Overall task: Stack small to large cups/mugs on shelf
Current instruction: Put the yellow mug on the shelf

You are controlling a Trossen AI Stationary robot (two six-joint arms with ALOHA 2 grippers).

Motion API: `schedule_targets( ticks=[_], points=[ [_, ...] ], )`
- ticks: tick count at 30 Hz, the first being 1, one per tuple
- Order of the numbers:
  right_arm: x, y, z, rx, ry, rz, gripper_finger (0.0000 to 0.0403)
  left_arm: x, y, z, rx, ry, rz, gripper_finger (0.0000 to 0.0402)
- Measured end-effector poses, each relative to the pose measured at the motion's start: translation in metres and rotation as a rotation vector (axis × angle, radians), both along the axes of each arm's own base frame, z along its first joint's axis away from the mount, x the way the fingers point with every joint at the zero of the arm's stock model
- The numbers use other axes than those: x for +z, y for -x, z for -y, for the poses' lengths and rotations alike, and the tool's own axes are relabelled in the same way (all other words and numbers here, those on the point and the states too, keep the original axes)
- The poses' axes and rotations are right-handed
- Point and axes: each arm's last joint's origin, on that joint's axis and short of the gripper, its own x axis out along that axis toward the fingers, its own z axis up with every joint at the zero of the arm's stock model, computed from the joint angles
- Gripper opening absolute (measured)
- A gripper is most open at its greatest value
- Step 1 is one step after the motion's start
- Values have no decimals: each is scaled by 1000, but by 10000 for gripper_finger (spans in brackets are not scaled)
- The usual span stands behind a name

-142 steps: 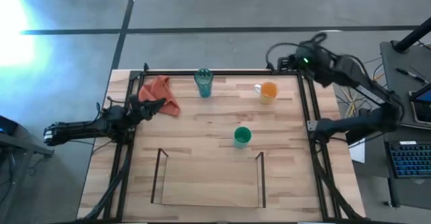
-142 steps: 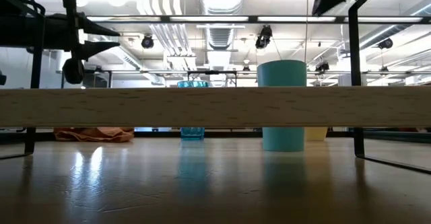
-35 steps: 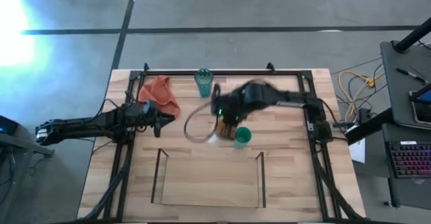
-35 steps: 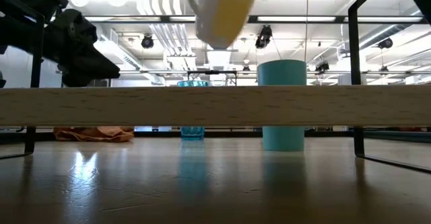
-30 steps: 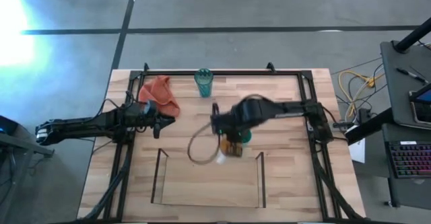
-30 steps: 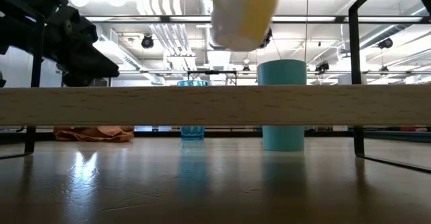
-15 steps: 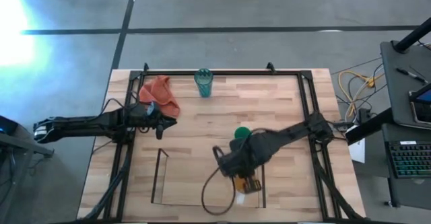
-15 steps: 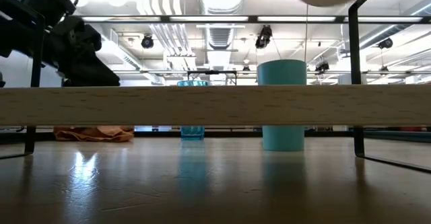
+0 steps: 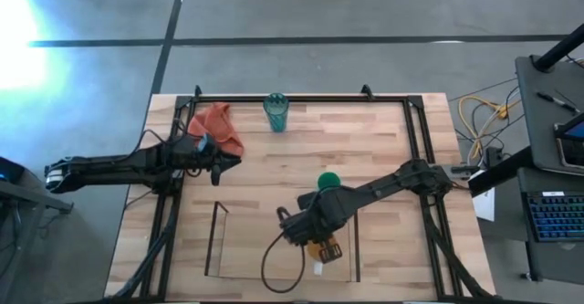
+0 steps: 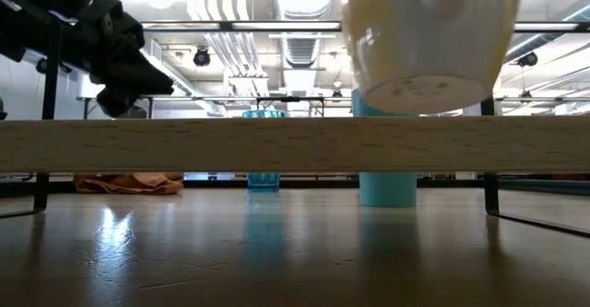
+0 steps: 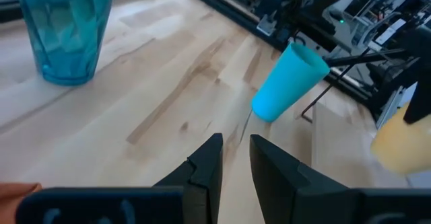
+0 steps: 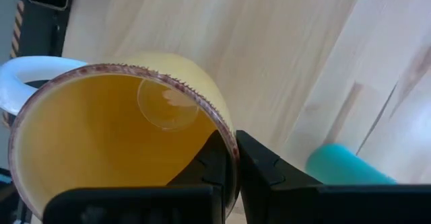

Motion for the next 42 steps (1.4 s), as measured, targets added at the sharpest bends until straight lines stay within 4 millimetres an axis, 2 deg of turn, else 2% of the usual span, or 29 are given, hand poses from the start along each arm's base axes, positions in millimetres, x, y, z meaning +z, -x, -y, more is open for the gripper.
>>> schedule_targets(
  ticks=[6, 13, 24, 37, 42],
  points=[
    [-13, -3, -4, 25, -60, -12, 12, 10, -1, 0, -3, -12, 23, 60],
    [-27, -2, -3, 62, -26, -30, 13, 8, -1, 0, -4, -13, 10, 60],
    [-15, -6, 0, 21, 23, 36, 13, 3, -4, -1, -4, -6, -26, 60],
    [-20, -2, -3, 41, 41, -4, 14, 0, -7, -1, -9, 0, -47, 60],
    [-23, 0, -2, 42, 49, -29, 41, 2, -6, -1, -11, -2, -32, 60]
  ],
)
